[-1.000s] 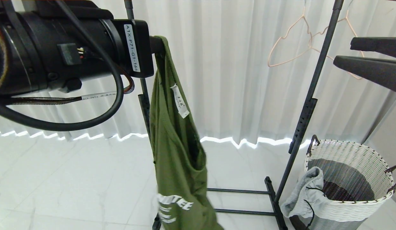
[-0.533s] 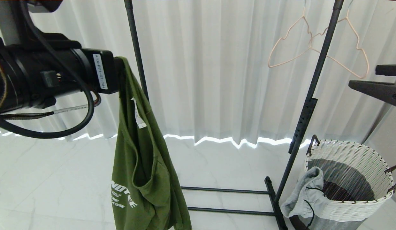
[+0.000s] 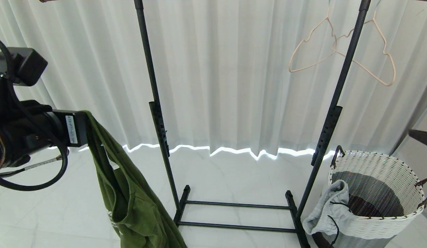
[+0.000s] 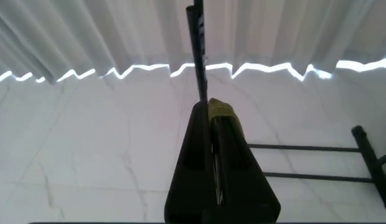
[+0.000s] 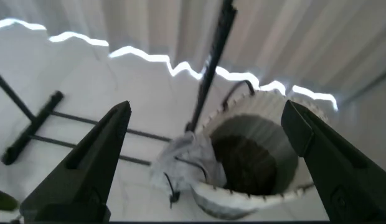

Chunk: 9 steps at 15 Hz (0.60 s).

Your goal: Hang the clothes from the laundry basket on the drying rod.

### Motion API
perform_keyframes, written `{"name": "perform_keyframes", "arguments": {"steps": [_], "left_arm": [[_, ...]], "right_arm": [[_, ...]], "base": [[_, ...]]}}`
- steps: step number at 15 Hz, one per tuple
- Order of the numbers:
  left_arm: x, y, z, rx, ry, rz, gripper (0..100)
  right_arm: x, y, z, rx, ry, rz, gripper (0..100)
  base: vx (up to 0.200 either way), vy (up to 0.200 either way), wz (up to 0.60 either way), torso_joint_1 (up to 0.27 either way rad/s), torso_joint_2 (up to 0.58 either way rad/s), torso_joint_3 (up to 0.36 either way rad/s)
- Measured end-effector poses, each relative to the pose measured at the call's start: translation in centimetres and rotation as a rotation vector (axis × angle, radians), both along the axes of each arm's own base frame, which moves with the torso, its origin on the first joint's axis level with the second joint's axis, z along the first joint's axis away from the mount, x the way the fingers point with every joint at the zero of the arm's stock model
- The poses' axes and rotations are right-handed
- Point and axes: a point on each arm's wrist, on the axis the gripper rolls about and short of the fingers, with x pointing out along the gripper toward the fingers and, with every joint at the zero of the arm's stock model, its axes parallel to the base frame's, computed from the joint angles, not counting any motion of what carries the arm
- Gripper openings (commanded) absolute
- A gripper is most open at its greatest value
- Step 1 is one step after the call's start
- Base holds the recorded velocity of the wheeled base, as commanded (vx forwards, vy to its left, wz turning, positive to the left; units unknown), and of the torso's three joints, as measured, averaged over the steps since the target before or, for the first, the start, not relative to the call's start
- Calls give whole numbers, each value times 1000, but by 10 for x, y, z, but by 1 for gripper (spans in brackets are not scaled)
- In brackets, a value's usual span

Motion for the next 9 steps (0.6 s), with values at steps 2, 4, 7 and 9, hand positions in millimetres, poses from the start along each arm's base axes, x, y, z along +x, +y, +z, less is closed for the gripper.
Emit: {"name": "perform_keyframes", "arguments": {"steps": [2, 4, 7, 9], "left_arm": [[-3, 7, -19, -3, -8, 34, 0], [-8, 15, -39, -1, -14, 74, 0], [-28, 24, -63, -22, 12, 110, 0], [-43, 26, -73, -51, 15, 117, 0]], "right_arm": [[-9, -3, -21, -34, 55, -96, 100], [-18, -8, -36, -47, 78, -186, 100], [-30, -11, -41, -15, 51, -235, 100], [-37, -9, -42, -11, -11, -215, 100]], "base": [[0, 0, 0, 0, 0, 0], [0, 0, 0, 0, 0, 0], [0, 0, 0, 0, 0, 0], [0, 0, 0, 0, 0, 0]]}}
